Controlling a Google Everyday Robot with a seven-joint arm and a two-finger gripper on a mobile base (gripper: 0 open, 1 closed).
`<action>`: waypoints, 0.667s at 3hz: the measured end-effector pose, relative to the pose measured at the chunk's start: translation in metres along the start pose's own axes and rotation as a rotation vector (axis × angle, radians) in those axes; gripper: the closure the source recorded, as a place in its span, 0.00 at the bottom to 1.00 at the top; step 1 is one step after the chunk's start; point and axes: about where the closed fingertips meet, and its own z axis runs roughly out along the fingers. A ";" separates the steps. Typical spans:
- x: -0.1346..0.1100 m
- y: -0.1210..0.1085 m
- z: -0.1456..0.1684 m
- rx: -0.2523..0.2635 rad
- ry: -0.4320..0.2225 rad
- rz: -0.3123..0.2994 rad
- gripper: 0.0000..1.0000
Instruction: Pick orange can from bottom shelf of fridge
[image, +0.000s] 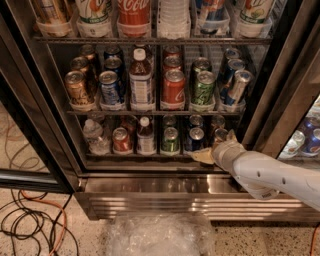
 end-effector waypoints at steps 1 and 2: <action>-0.001 0.001 0.000 0.000 0.001 0.000 0.00; 0.001 0.002 0.005 0.009 0.011 0.001 0.00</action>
Offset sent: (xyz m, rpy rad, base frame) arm 0.0218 -0.0153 -0.0586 -0.0940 0.0525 -0.0997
